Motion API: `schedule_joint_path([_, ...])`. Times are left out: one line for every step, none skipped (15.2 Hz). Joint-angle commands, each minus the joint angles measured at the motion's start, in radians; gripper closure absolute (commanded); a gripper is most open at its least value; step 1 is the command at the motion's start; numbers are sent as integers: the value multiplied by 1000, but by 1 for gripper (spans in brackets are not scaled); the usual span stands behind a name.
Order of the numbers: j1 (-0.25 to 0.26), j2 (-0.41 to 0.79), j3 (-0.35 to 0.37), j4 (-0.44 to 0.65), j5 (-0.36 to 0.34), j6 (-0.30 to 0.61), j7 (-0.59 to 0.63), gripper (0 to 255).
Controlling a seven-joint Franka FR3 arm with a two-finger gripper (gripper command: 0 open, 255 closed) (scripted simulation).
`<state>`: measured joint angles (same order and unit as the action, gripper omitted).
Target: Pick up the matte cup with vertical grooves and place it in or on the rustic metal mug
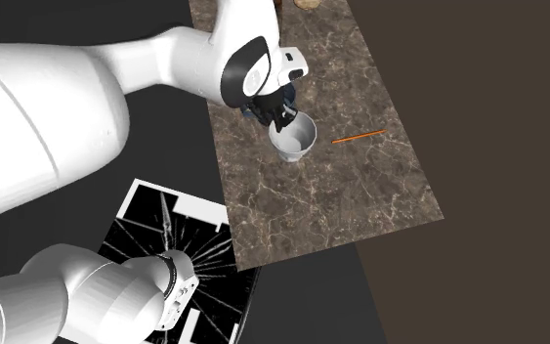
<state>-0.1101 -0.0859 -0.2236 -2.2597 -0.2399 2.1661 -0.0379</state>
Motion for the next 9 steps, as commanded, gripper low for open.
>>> schedule_joint_path([2,-13,2,18,2,-31,-3,255])
schedule_joint_path([2,-19,3,26,2,-45,-4,255])
schedule_joint_path([3,-24,4,34,3,-58,-6,255])
schedule_joint_path([3,-30,4,42,3,-72,-8,255])
schedule_joint_path([4,-35,5,50,4,-85,-10,255])
schedule_joint_path([4,-40,6,59,5,-98,-12,255])
schedule_joint_path([4,-45,7,68,5,-112,-14,255])
schedule_joint_path([5,-50,7,77,6,-125,-16,255])
schedule_joint_path([5,-54,8,86,7,-139,-17,255])
